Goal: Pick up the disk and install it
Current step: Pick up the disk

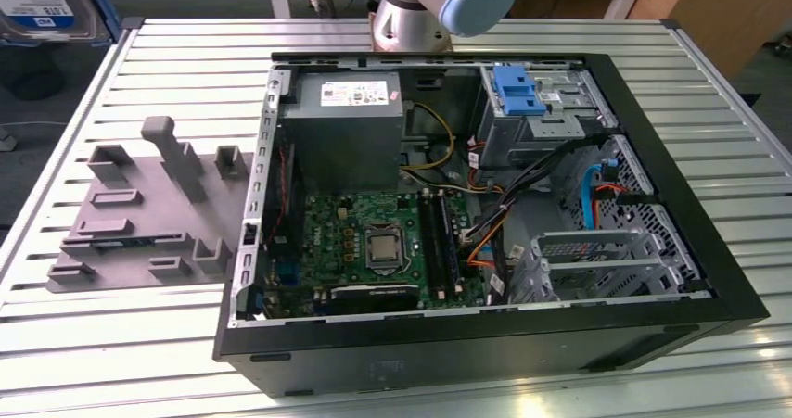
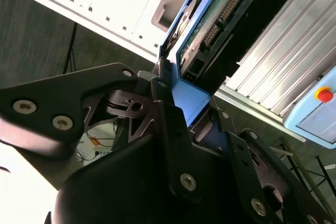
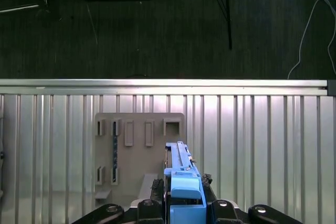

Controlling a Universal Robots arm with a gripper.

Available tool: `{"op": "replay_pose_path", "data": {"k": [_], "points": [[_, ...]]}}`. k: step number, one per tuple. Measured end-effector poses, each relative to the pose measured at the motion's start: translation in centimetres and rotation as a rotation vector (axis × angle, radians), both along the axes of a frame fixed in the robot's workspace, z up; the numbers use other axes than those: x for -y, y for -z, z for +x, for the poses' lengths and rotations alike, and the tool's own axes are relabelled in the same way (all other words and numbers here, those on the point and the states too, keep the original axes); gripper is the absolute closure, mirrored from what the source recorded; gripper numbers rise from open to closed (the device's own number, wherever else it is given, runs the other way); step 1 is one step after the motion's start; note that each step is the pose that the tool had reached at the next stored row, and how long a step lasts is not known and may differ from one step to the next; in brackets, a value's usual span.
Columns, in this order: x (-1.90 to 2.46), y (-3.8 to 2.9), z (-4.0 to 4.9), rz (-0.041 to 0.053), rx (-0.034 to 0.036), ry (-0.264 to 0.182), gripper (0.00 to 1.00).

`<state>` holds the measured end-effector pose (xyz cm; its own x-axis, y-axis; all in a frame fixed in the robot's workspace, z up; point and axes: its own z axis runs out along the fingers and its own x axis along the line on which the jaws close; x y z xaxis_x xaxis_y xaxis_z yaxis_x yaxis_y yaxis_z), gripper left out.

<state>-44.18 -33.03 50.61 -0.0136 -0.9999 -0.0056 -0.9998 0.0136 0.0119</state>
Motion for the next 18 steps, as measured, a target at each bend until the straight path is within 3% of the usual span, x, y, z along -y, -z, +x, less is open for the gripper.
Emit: {"op": "replay_pose_path", "data": {"k": [18], "points": [[0.00,0.00,1.68,0.0000,0.0000,0.000,0.63]]}}
